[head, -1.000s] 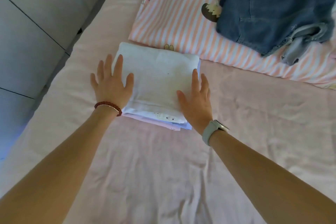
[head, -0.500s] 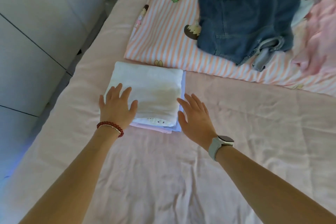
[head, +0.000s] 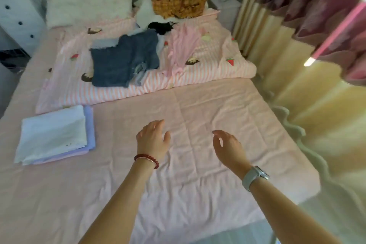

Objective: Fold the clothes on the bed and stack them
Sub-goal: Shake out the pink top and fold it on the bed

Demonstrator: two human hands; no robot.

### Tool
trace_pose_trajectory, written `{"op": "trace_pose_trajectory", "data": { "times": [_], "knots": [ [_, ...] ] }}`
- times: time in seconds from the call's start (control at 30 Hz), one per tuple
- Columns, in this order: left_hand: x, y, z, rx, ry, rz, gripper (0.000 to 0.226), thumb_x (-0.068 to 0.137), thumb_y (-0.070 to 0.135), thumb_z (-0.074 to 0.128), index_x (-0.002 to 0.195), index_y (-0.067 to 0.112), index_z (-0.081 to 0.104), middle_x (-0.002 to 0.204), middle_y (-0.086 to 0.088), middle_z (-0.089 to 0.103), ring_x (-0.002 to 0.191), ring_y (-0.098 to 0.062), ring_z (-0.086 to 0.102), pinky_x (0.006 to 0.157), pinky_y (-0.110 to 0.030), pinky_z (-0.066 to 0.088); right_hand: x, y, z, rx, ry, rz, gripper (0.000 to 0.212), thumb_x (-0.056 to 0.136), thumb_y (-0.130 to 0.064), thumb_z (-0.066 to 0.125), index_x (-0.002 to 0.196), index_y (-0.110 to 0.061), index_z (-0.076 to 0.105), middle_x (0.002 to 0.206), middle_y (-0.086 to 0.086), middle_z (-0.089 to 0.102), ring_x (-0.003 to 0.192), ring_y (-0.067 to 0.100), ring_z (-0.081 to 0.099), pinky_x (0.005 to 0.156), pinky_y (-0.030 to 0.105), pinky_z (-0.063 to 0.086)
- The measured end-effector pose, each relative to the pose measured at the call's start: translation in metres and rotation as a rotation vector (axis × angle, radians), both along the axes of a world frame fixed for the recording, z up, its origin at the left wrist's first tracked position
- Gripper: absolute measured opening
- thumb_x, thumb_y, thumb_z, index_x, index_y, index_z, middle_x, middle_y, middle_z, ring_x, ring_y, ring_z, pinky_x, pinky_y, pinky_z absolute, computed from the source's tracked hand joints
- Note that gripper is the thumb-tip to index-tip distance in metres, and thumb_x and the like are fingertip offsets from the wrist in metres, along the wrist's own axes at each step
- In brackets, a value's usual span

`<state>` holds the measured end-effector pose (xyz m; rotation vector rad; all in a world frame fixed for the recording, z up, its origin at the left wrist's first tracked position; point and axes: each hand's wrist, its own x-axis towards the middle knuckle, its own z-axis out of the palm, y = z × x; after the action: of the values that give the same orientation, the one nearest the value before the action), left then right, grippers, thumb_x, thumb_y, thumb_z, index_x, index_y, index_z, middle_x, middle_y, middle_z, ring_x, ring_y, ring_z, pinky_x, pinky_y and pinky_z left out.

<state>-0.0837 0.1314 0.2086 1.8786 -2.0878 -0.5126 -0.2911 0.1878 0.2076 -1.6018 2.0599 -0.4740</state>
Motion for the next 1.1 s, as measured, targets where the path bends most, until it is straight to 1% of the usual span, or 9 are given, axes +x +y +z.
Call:
{"op": "trace_pose_trajectory", "data": {
  "times": [0.1,0.23,0.37,0.47,0.57,0.7,0.83,0.97,1.1],
  "knots": [
    [-0.113,0.048,0.015,-0.006,0.06,-0.119,0.04,0.092,0.023,0.048,0.131,0.013,0.048,0.134,-0.008,0.05,0.122,-0.028,0.045,0.098,-0.036,0.034,-0.095,0.077,0.011,-0.006,-0.063,-0.162,0.033,0.095,-0.017,0.042,0.125,-0.013,0.056,0.127,0.007,0.058,0.116,0.027,0.052,0.1,0.038,0.038],
    [-0.244,0.102,0.008,0.057,0.082,-0.331,0.038,0.093,0.023,0.047,0.13,0.012,0.048,0.133,-0.01,0.05,0.12,-0.03,0.046,0.097,-0.039,0.036,-0.198,0.174,0.006,0.007,-0.087,-0.416,0.032,0.094,-0.016,0.043,0.123,-0.012,0.057,0.125,0.008,0.059,0.116,0.027,0.053,0.098,0.039,0.04],
    [-0.341,0.135,-0.007,0.125,0.055,-0.498,0.041,0.092,0.023,0.048,0.132,0.013,0.048,0.134,-0.011,0.049,0.121,-0.03,0.045,0.098,-0.04,0.035,-0.275,0.244,-0.005,0.068,-0.106,-0.623,0.033,0.095,-0.017,0.042,0.125,-0.011,0.056,0.126,0.01,0.059,0.114,0.029,0.054,0.096,0.035,0.041],
    [-0.395,0.141,-0.021,0.158,0.012,-0.589,0.04,0.092,0.023,0.049,0.13,0.014,0.049,0.131,-0.011,0.051,0.119,-0.03,0.047,0.097,-0.04,0.038,-0.323,0.266,-0.012,0.1,-0.111,-0.72,0.034,0.096,-0.017,0.041,0.126,-0.009,0.055,0.127,0.011,0.058,0.116,0.027,0.053,0.099,0.036,0.04],
    [-0.446,0.132,-0.032,0.173,-0.004,-0.621,0.039,0.091,0.023,0.051,0.129,0.013,0.051,0.128,-0.012,0.053,0.116,-0.032,0.049,0.094,-0.04,0.04,-0.37,0.266,-0.02,0.119,-0.137,-0.76,0.034,0.096,-0.017,0.04,0.126,-0.008,0.054,0.127,0.012,0.057,0.118,0.027,0.052,0.102,0.038,0.038],
    [-0.523,0.104,-0.039,0.178,-0.004,-0.632,0.035,0.09,0.021,0.052,0.124,0.012,0.054,0.125,-0.012,0.055,0.113,-0.032,0.051,0.091,-0.038,0.039,-0.444,0.238,-0.022,0.157,-0.13,-0.765,0.035,0.097,-0.02,0.04,0.128,-0.011,0.052,0.129,0.01,0.056,0.12,0.025,0.05,0.103,0.039,0.037],
    [-0.591,0.066,-0.036,0.198,0.0,-0.612,0.042,0.091,0.026,0.049,0.132,0.016,0.047,0.13,-0.009,0.051,0.118,-0.03,0.047,0.095,-0.037,0.034,-0.515,0.197,-0.01,0.179,-0.105,-0.748,0.035,0.097,-0.02,0.04,0.129,-0.01,0.051,0.129,0.011,0.055,0.121,0.027,0.048,0.103,0.041,0.037],
    [-0.639,0.033,-0.034,0.194,0.008,-0.609,0.042,0.092,0.028,0.049,0.133,0.016,0.047,0.132,-0.007,0.05,0.121,-0.026,0.045,0.097,-0.037,0.033,-0.575,0.166,0.001,0.2,-0.086,-0.713,0.035,0.097,-0.019,0.04,0.129,-0.011,0.051,0.129,0.009,0.055,0.12,0.025,0.049,0.101,0.039,0.038],
    [-0.672,0.007,-0.043,0.214,0.01,-0.57,0.042,0.093,0.028,0.049,0.133,0.015,0.047,0.132,-0.007,0.05,0.122,-0.025,0.044,0.098,-0.04,0.035,-0.622,0.134,-0.001,0.241,-0.08,-0.656,0.036,0.097,-0.021,0.038,0.13,-0.012,0.049,0.129,0.009,0.055,0.12,0.025,0.049,0.1,0.04,0.039]
  ]
}}
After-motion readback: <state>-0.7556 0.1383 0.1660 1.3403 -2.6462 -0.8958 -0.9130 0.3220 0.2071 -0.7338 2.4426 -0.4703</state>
